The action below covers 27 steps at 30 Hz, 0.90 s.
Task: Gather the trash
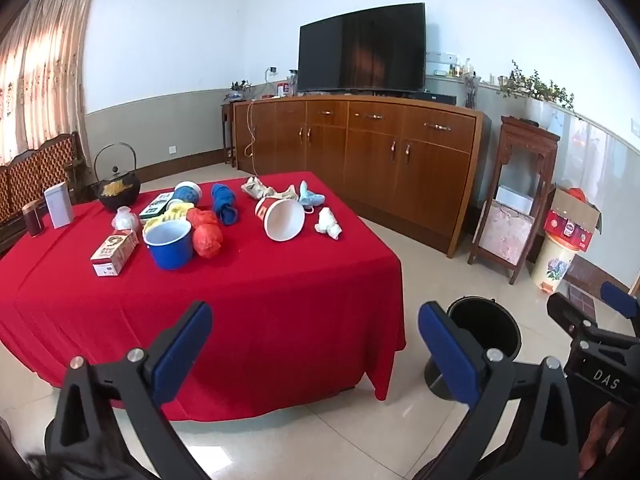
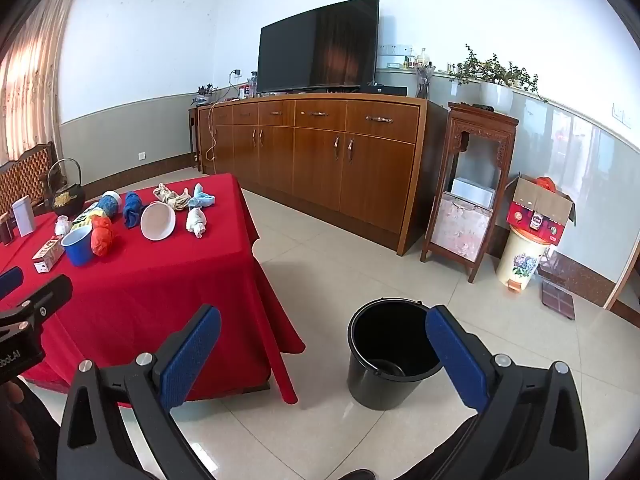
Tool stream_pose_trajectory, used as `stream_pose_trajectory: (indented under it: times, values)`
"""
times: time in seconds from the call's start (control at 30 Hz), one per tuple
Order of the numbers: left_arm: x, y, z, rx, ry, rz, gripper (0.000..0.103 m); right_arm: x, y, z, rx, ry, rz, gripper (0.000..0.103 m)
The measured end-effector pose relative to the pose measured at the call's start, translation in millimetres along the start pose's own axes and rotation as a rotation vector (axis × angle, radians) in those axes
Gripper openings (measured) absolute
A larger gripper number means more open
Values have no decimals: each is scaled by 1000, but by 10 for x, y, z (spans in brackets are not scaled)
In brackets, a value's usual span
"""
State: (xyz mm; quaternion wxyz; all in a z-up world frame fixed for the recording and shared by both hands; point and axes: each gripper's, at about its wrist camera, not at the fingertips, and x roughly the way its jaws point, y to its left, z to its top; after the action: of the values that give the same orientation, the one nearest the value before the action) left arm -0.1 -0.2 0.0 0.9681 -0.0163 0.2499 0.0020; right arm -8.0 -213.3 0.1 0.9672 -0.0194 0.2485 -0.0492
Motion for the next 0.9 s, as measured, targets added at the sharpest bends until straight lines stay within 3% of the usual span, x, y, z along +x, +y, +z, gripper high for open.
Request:
stream_pose_trajectory:
  times: [0.23,0.9]
  values:
    - [52,146,-54,-24,0,-17,103,3,-1,-6,13,3,11,103]
    - [30,55,-30,-24,7,-3,103,20,33,0,-2,0,14,103]
